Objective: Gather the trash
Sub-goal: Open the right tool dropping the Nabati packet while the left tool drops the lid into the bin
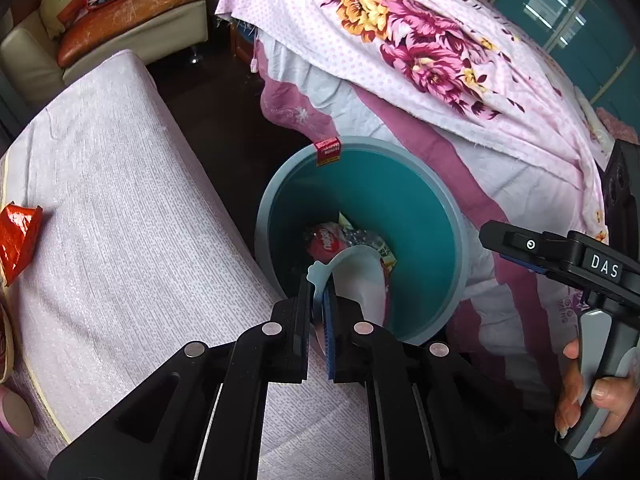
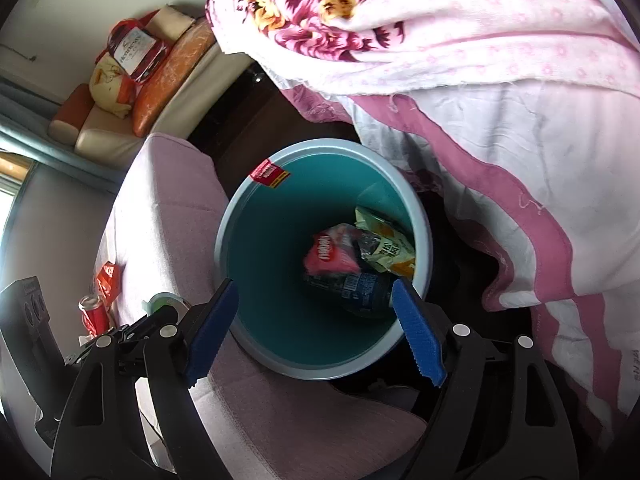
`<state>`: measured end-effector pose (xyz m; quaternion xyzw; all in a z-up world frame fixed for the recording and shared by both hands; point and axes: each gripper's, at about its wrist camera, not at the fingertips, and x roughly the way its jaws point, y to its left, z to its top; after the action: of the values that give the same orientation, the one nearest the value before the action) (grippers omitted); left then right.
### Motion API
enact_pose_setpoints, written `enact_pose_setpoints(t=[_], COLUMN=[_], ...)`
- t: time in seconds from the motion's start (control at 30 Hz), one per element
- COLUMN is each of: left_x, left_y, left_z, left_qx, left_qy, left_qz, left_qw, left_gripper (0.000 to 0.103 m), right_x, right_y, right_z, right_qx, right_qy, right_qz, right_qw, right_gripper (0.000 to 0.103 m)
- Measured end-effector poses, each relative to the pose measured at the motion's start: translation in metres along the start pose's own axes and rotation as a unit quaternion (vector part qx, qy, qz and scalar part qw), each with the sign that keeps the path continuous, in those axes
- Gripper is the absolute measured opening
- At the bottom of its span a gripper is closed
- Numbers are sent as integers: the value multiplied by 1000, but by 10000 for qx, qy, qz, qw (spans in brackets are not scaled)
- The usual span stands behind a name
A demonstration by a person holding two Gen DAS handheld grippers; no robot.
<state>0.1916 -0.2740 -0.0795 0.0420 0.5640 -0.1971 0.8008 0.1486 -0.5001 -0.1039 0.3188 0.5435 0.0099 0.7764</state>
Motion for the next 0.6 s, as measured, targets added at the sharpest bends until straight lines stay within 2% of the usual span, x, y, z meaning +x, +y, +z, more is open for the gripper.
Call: enact_pose_setpoints(t=[0.03,0.1,0.13,0.17,0.23,0.47,0.6], left_x=[1,2,2,1,-4,-14,-21], left_y=[0,1,2,4,7,21,31], left_z=[0,0,0,-1,-2,-9,-18], left_qx=[-9,-46,-84,-110,-137,-310,-401], left_qy=[21,51,32,-20,-155,-158,-163], left_qz=[-17,-22,-7,22,109,51,18], left_qw=[10000,10000,10000,9999,9997,9994,9991], left_gripper=[12,28,51,68,75,84,86], right_x=[0,-1,-2,-2,-2,-4,-5], right_y=[0,-1,-1,-1,1,13,27], right_z=[0,-1,-1,-1,-2,-5,-10], right_qx=[9,37,40,38,11,-131,-412], right_qy=[-5,-14,-17,-16,-22,-87,-163], right_qz=[-11,-39,-53,-58,-79,-186,-345], right_qw=[10000,10000,10000,10000,10000,9997,9984], right_gripper=[75,76,76,76,76,77,79])
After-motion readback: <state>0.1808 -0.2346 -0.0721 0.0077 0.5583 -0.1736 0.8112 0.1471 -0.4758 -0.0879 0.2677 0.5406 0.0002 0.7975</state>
